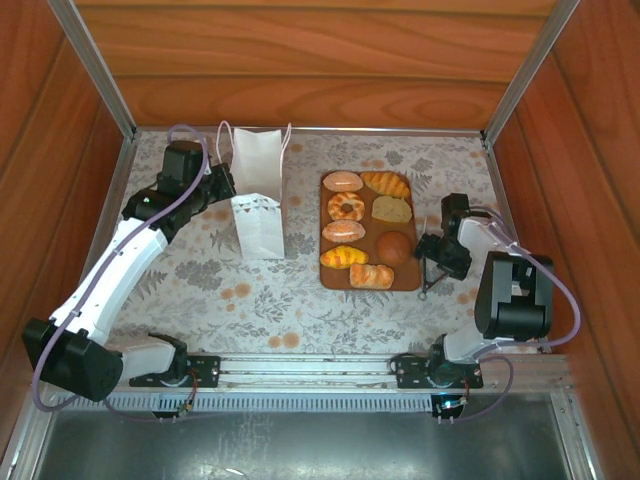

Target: Place the fake bread into the paper bag

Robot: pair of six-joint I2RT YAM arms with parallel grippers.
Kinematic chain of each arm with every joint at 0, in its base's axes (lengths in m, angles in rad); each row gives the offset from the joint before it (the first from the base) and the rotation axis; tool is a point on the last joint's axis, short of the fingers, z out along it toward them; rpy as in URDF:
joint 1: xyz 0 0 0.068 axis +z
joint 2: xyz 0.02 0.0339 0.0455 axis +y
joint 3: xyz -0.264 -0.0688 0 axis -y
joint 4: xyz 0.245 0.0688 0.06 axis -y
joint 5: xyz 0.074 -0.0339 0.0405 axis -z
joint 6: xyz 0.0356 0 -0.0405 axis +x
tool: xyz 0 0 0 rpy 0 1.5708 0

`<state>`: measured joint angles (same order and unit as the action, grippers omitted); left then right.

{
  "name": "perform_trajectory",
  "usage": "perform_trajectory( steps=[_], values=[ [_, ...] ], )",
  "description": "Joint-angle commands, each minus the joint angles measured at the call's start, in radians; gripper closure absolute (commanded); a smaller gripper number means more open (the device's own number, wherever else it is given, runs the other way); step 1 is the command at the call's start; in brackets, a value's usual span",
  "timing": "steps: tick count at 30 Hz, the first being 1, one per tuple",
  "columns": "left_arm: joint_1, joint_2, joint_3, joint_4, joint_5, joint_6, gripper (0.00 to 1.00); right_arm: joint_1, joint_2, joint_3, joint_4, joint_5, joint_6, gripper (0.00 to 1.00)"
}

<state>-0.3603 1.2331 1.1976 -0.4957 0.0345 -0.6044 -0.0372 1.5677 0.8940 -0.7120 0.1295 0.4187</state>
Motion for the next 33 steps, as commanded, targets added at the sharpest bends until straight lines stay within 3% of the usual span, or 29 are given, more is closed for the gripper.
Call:
perform_trajectory(
  steps=[1,11,16,21,29,33],
  values=[
    [-0.001,-0.012,-0.014,0.004,0.043,-0.021,1.0,-0.015,0.023,0.023,-0.003,-0.008,-0.014,0.09],
    [0.0,-0.011,-0.028,0.057,0.092,-0.029,1.0,-0.058,0.043,0.049,0.008,0.019,-0.073,0.09],
    [0.0,0.0,-0.034,0.071,0.097,-0.036,0.98,-0.072,0.087,0.087,-0.011,-0.002,-0.111,0.15],
    [-0.001,0.003,-0.035,0.073,0.11,-0.033,0.64,-0.072,0.122,0.075,0.004,-0.004,-0.104,0.13],
    [0.001,-0.057,-0.044,0.073,0.048,0.007,0.4,-0.072,0.176,0.088,0.005,-0.044,-0.11,0.12],
    [0.002,-0.102,-0.056,0.073,-0.003,0.034,0.37,-0.072,0.165,0.082,0.012,-0.047,-0.114,0.21]
  ],
)
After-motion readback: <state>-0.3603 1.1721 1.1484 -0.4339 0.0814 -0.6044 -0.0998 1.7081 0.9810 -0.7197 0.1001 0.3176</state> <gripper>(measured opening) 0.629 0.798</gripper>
